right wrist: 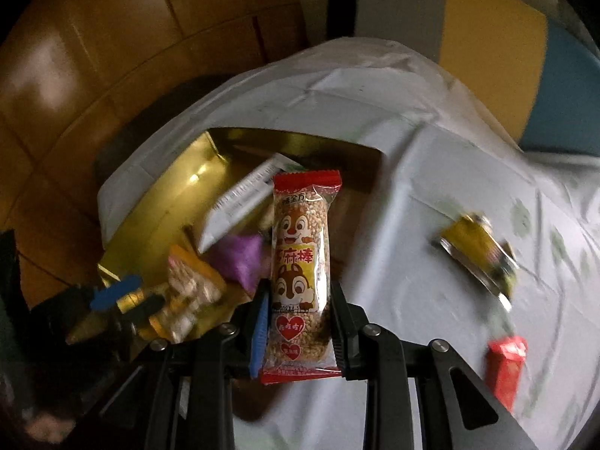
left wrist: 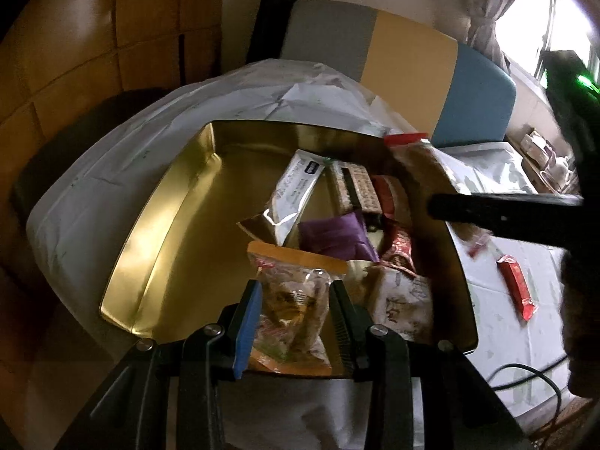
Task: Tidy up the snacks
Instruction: 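Carry the chipmunk rice bar into the gold tray and open the right gripper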
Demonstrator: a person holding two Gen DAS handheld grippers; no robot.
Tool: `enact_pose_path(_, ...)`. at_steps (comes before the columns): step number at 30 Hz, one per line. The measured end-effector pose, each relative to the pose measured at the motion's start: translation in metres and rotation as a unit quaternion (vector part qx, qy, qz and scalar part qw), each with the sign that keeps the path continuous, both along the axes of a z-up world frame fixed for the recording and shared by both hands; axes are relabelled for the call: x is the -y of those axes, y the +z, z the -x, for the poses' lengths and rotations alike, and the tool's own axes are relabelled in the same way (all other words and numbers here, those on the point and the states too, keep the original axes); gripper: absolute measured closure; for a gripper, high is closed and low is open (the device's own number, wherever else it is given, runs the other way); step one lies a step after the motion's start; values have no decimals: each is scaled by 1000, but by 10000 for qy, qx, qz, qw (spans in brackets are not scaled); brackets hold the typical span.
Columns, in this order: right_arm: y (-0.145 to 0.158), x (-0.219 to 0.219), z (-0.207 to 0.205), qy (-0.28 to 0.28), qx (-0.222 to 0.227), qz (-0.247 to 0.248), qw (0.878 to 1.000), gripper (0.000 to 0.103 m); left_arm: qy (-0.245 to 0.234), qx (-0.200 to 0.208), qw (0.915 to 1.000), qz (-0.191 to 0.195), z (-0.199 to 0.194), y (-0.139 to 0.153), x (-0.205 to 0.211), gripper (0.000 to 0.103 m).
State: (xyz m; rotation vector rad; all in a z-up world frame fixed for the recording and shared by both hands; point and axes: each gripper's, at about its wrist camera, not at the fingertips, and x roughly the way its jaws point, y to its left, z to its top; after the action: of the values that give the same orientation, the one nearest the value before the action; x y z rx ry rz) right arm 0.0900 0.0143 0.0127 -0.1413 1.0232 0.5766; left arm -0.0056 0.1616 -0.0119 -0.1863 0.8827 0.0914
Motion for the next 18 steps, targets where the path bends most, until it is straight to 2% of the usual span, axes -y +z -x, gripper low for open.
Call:
enact_pose_path(6, -23, -37, -25, 97, -99, 523, 9985, 72, 49, -35, 10000, 35, 1, -4, -6, 66)
enact_pose_path(11, -35, -35, -28, 114, -161, 670, 9976, 69, 26, -42, 10000, 42, 0, -6, -5, 66)
enact_pose_path(15, -39, -32, -23, 106, 11, 862, 9962, 72, 15, -46, 10000, 14, 0, -5, -1, 66)
enact_pose_path(18, -36, -28, -21, 98, 19, 708, 9974, 72, 2, -19, 10000, -33, 2, -2, 2, 66)
